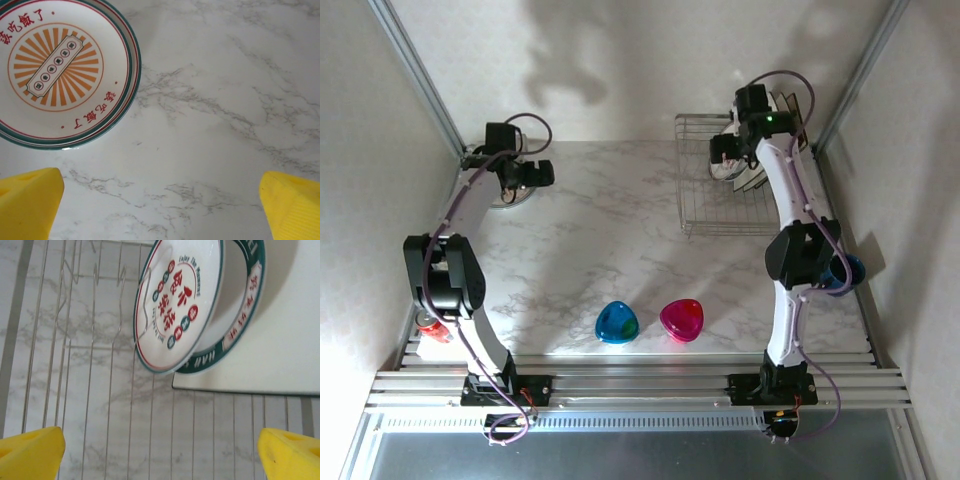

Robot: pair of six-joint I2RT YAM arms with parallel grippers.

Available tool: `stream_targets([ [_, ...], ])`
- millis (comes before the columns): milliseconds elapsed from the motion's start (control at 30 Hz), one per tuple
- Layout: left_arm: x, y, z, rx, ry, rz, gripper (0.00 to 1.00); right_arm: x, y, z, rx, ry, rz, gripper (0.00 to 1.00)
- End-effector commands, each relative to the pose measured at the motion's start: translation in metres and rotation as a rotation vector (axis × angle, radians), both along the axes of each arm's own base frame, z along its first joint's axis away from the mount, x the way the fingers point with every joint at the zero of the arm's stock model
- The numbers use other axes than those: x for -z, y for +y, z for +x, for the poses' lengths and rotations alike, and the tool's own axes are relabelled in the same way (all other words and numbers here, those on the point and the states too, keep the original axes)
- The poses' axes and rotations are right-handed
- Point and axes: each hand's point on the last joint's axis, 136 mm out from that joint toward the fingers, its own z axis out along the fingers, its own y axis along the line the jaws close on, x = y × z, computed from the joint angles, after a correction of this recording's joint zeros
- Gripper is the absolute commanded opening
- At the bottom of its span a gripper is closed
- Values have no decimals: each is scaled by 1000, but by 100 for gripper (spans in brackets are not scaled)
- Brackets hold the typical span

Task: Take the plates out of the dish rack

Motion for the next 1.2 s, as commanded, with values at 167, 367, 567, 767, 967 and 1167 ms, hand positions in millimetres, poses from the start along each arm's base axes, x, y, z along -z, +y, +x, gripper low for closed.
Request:
stream_targets([
  [167,22,1,-11,34,138,68,100,21,-2,41,33,-26,-57,99],
  [367,29,-1,-11,44,153,71,100,35,-7,63,54,-69,-83,97],
  [567,36,-4,-9,55,168,61,100,44,-9,77,67,-88,-63,93],
  [767,38,-6,-8,56,182,65,99,49,-8,91,76,-118,-46,86],
  [967,36,-6,-9,60,189,81,100,53,-10,100,96,-142,-34,78],
  [1167,34,-8,-10,61,187,84,100,55,-9,105,108,-155,-14,62],
])
